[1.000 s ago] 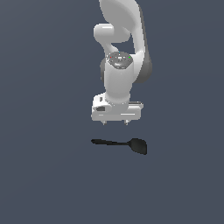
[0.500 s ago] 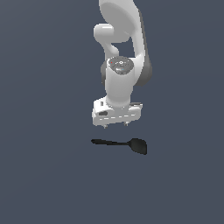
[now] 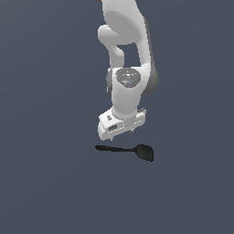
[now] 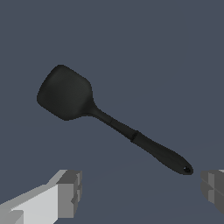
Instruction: Pick up the object and move it to a goal position.
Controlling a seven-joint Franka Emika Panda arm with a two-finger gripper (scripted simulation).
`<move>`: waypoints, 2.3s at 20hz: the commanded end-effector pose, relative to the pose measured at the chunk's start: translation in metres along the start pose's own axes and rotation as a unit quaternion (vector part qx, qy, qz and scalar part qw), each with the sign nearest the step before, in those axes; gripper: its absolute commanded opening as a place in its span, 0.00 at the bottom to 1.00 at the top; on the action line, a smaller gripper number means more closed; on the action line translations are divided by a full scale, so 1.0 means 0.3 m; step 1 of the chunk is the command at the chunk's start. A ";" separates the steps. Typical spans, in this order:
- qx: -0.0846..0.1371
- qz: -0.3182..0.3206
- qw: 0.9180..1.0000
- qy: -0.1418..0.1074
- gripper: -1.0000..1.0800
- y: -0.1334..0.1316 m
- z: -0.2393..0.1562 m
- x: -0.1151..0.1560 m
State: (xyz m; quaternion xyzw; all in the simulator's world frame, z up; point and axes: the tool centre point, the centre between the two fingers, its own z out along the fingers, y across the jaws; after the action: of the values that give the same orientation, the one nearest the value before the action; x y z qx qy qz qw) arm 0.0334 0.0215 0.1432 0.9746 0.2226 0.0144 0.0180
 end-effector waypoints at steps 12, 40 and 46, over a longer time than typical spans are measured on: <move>0.006 -0.195 0.981 -0.006 0.96 -0.006 0.095 0.039; 0.022 -0.501 0.865 0.001 0.96 -0.015 0.249 0.100; 0.023 -0.512 0.859 0.002 0.96 -0.015 0.255 0.103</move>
State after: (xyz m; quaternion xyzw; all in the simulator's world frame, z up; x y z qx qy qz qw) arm 0.0618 0.0366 0.0673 0.7251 0.6886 -0.0002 0.0000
